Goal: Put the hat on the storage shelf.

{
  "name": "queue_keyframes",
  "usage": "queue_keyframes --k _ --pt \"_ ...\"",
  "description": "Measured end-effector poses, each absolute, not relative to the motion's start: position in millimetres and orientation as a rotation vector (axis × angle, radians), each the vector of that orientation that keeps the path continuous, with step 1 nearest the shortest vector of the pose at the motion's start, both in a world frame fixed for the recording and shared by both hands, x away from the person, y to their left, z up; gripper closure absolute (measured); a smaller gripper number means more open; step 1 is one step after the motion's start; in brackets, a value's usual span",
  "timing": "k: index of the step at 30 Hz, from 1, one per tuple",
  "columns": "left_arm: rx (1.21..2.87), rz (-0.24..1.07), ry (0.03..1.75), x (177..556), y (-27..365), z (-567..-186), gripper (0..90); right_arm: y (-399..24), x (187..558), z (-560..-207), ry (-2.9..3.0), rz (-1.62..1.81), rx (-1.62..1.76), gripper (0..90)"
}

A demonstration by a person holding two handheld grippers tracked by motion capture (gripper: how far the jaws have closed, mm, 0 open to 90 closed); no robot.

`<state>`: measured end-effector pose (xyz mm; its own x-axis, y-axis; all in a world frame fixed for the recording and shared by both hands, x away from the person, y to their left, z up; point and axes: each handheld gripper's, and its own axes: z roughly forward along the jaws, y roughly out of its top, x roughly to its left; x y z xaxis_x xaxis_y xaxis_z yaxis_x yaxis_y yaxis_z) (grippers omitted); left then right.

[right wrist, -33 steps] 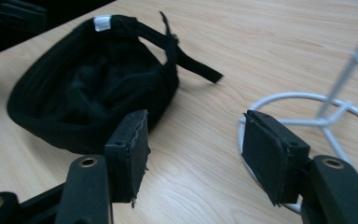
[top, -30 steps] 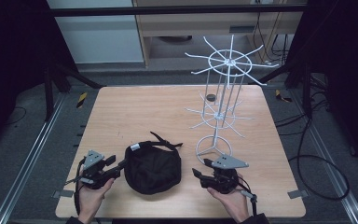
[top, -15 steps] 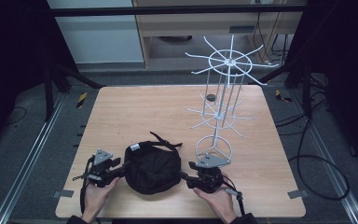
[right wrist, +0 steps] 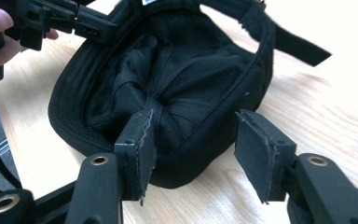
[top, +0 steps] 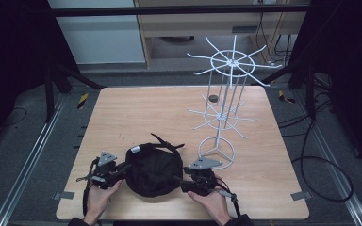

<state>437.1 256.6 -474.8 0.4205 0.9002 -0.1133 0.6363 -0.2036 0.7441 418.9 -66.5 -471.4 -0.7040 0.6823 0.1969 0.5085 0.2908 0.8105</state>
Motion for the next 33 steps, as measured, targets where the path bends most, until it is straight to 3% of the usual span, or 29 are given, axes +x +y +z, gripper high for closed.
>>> queue_keyframes --k 8,10,11,12,13,15,33 --pt "1.951 0.439 1.305 436.5 254.8 -475.7 77.2 -58.5 422.1 -480.0 2.412 1.336 1.143 55.2" --pt "1.955 0.432 1.304 436.6 254.5 -475.9 77.9 -57.1 423.4 -481.2 2.431 1.322 1.155 62.2" --pt "1.959 0.428 1.304 436.6 254.1 -476.2 78.5 -55.6 424.0 -481.5 2.436 1.303 1.163 70.2" --pt "1.961 0.428 1.305 436.6 253.6 -476.5 78.5 -55.6 424.0 -481.5 2.436 1.303 1.163 70.2" --pt "1.962 0.418 1.301 436.3 252.3 -476.6 78.7 -54.8 424.5 -481.0 2.432 1.294 1.151 78.5" --pt "1.964 0.414 1.298 436.1 251.6 -476.6 78.7 -55.7 424.7 -477.9 2.412 1.299 1.145 81.9" --pt "1.98 0.336 1.253 443.8 218.9 -483.9 78.6 -63.9 421.9 -429.8 2.225 1.488 0.893 84.0"
